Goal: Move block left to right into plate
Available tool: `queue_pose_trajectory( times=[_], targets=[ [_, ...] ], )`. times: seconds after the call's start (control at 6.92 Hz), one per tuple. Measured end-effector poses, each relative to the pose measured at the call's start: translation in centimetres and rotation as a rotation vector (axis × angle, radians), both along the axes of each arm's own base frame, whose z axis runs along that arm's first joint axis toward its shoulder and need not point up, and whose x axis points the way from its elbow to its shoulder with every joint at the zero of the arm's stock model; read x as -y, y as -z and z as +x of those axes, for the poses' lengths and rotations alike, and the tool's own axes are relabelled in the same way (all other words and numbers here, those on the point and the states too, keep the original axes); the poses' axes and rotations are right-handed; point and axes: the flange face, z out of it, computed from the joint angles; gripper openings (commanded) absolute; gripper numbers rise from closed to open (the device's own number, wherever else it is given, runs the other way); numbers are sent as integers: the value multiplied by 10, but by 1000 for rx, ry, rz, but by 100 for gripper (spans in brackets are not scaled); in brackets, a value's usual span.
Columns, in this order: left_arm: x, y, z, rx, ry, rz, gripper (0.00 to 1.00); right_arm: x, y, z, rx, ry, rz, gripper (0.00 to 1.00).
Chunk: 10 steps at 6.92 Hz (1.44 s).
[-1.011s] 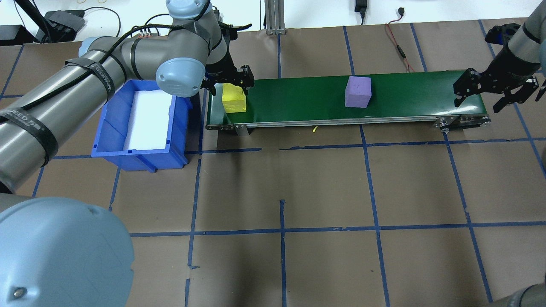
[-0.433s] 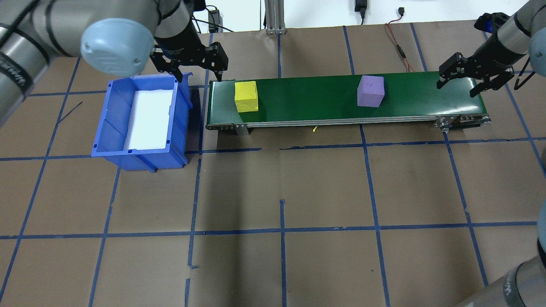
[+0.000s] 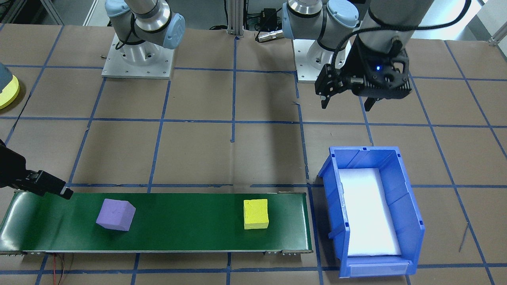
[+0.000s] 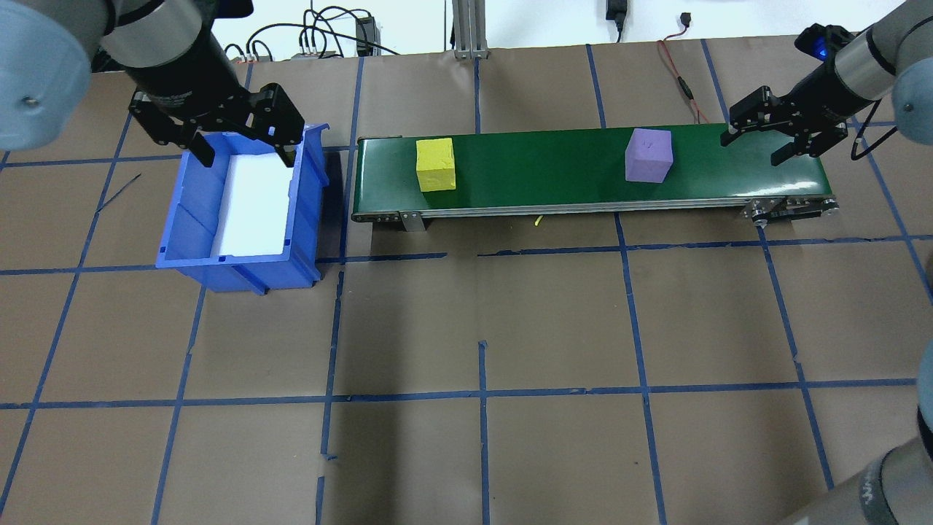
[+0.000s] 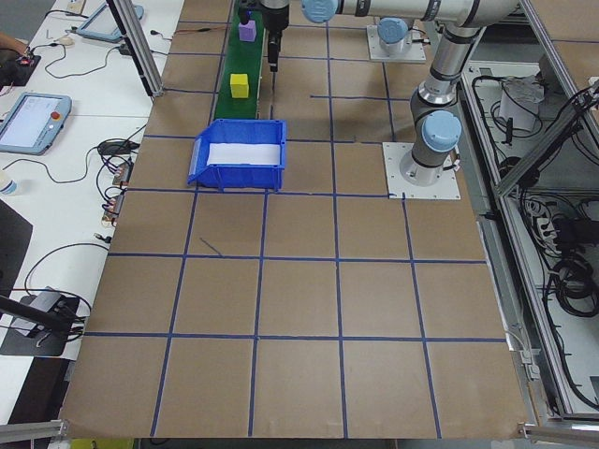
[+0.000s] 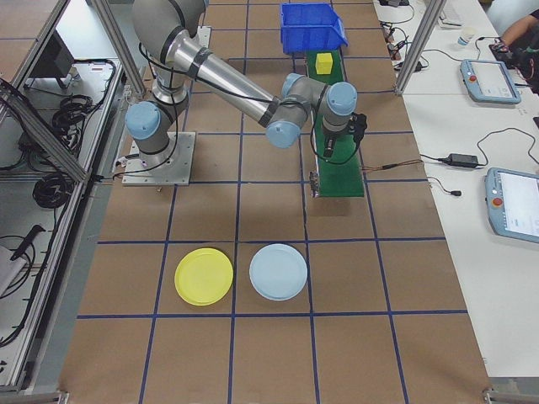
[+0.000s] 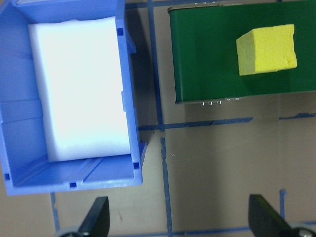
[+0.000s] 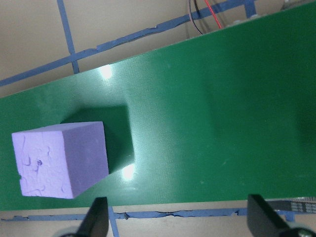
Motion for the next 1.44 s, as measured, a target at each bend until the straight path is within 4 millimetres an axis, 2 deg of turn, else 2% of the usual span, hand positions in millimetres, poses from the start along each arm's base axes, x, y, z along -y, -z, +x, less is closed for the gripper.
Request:
queue_pose_trajectory(
  times=[0.29, 0.58, 1.01, 1.44],
  targets=[
    [-18, -4, 3, 0, 2, 12, 100, 2, -1, 2, 2, 15, -7, 100],
    [-21, -1, 7, 49, 23, 21, 100, 16, 0, 7, -7, 1, -27, 100],
    [-21, -8, 11, 43, 34, 6, 100, 31, 3, 31, -24, -4, -28, 100],
    [-21, -11, 15, 26, 26, -1, 100, 32, 17, 31, -51, -2, 2, 100]
  ],
)
